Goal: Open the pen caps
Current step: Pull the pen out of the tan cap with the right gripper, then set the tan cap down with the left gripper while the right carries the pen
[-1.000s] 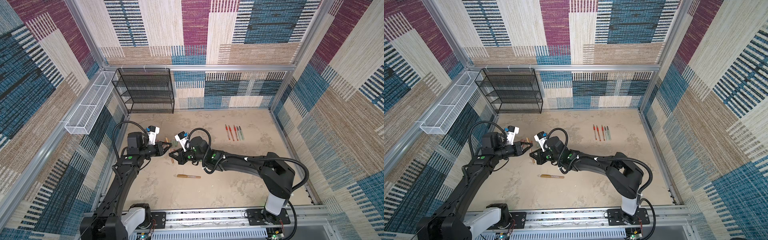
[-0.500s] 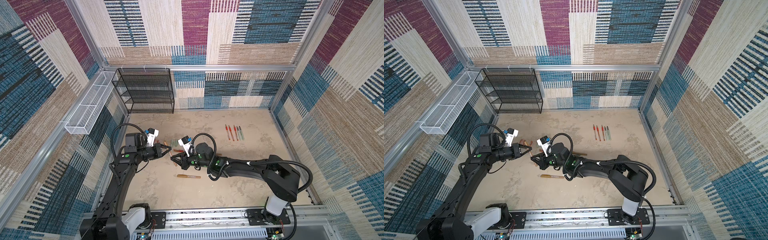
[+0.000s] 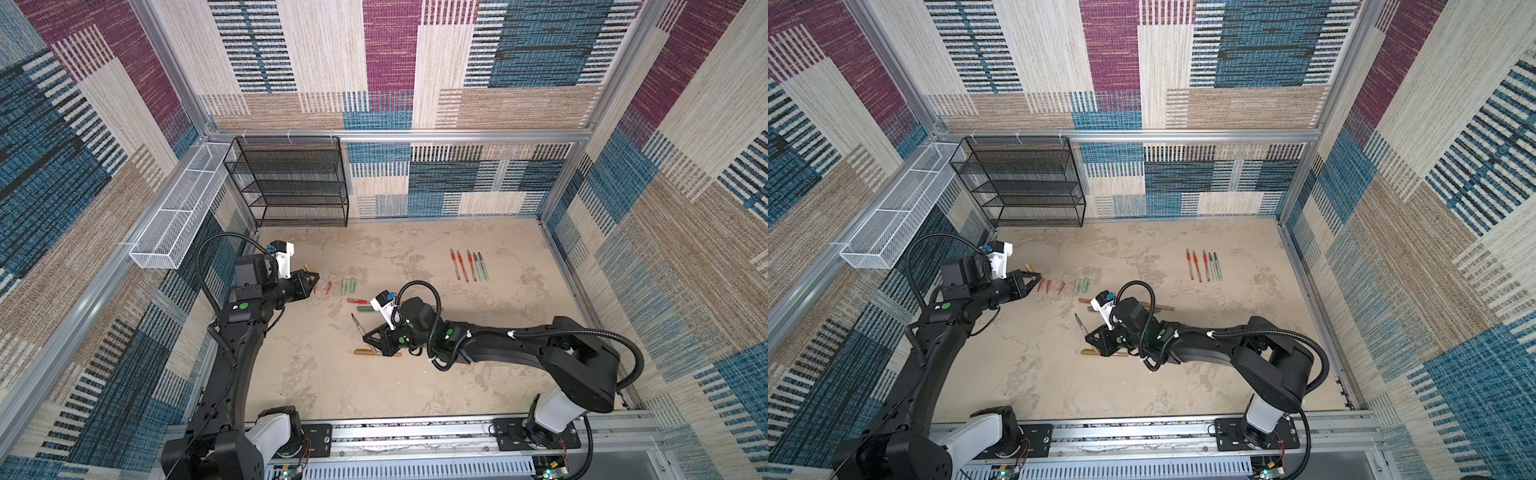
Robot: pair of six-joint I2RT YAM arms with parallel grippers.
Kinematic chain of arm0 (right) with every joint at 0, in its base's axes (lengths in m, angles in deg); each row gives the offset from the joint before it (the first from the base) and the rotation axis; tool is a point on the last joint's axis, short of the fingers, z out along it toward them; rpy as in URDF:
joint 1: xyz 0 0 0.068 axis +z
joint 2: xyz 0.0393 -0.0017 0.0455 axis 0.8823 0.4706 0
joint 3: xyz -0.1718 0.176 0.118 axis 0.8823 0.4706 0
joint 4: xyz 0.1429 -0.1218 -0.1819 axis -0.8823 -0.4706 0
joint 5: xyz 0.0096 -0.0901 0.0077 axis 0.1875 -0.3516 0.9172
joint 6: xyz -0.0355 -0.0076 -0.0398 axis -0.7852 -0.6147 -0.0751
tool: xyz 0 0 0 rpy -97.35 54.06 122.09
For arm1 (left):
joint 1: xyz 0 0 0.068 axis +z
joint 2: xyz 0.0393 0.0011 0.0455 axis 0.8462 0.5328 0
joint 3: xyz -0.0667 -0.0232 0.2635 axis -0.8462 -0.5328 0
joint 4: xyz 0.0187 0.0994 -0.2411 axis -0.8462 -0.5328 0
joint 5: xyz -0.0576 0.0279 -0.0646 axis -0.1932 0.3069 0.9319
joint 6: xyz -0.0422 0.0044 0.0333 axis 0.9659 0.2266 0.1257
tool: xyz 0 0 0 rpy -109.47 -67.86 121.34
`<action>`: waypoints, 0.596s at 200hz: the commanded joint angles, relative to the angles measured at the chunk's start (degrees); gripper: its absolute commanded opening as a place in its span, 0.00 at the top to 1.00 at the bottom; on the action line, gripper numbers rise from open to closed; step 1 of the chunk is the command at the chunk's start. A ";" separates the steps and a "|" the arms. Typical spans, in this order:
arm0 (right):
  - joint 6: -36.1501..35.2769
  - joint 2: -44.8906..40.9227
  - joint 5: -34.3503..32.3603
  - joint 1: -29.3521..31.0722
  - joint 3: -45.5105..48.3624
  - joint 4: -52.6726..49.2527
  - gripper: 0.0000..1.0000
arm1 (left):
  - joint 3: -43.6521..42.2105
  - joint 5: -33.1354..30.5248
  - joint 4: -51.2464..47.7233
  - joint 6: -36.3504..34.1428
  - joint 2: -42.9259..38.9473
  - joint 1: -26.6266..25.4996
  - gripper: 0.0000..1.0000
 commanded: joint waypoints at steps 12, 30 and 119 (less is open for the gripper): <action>1.51 -4.85 -6.89 -2.65 2.49 -4.32 1.00 | 1.01 -7.34 -6.71 -8.69 -0.03 0.13 1.00; 1.65 -8.59 -11.37 -4.10 3.77 -8.52 1.00 | 1.25 -10.75 -10.54 -13.24 -0.25 -0.09 1.00; -1.37 -20.65 -15.72 -20.52 9.78 -23.08 1.00 | -1.74 -18.96 -13.24 -21.51 8.44 -0.30 1.00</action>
